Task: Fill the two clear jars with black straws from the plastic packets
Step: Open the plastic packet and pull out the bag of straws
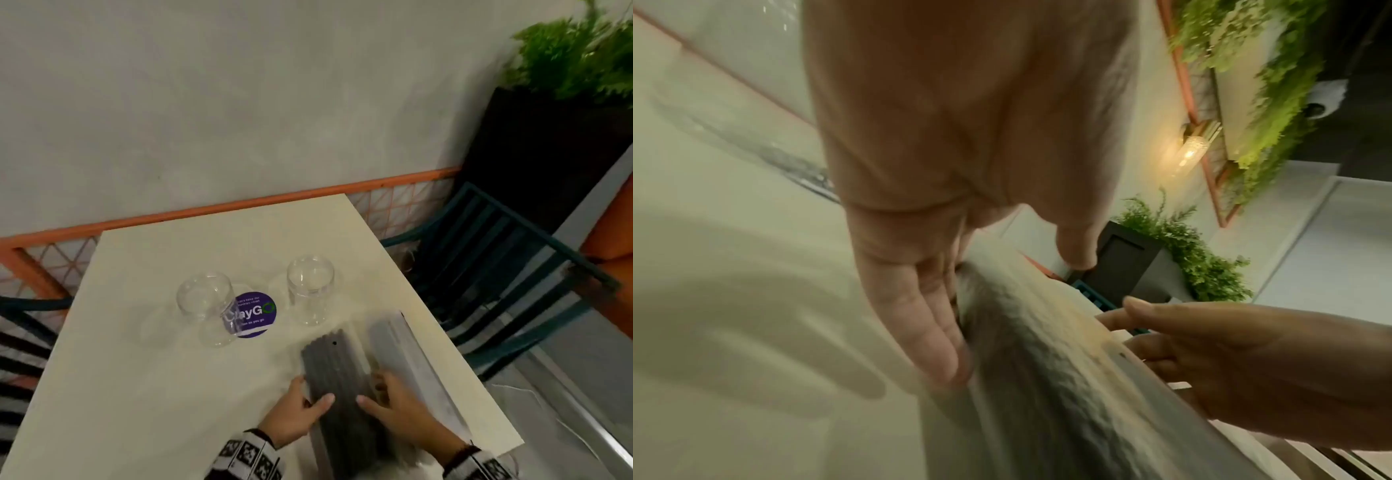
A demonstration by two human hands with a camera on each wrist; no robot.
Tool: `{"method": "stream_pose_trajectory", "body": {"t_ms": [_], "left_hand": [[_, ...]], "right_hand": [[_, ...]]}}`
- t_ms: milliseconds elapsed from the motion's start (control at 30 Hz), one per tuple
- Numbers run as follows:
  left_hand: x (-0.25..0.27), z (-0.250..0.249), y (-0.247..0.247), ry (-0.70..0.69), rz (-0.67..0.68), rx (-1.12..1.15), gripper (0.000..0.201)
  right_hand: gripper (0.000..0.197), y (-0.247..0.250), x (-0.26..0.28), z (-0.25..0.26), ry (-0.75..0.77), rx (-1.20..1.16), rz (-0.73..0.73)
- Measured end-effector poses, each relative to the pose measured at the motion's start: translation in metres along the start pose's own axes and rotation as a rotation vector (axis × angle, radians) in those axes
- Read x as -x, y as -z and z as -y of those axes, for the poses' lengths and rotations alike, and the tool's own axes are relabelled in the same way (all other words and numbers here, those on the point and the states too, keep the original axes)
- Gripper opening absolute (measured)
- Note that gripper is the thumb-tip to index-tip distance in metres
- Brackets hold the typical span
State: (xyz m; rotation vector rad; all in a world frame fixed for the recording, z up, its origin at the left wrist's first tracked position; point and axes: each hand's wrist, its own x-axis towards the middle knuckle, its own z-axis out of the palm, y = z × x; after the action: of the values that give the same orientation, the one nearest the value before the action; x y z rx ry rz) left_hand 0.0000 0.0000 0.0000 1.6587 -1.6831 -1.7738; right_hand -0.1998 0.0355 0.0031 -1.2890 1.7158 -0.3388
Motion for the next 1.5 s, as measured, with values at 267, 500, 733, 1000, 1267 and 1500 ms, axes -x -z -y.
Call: {"method": "stream_pose_trajectory", "body": {"t_ms": [267, 500, 733, 1000, 1267, 1500], "left_hand": [[-0.007, 0.008, -0.009, -0.011, -0.037, -0.013, 0.069], [0.027, 0.018, 0.032, -0.007, -0.454, 0.254, 0.054], [0.086, 0.005, 0.072, -0.219, -0.578, 0.356, 0.045], [0.1, 0.012, 0.086, -0.23, -0.725, 0.314, 0.015], [0.095, 0.032, 0.109, -0.271, -0.712, 0.226, 0.011], [0.103, 0.045, 0.141, -0.345, -0.948, 0.295, 0.012]], "right_hand": [[0.082, 0.002, -0.039, 0.007, -0.098, -0.142, 0.227], [0.064, 0.005, -0.031, 0.045, 0.301, 0.121, 0.275], [0.072, -0.015, -0.016, 0.085, 0.704, 0.509, 0.089], [0.101, -0.038, -0.015, 0.103, 0.775, 0.892, 0.01], [0.037, -0.039, -0.025, 0.124, 0.819, 0.688, 0.104], [0.012, 0.014, -0.029, 0.128, 0.709, 0.292, 0.106]]}}
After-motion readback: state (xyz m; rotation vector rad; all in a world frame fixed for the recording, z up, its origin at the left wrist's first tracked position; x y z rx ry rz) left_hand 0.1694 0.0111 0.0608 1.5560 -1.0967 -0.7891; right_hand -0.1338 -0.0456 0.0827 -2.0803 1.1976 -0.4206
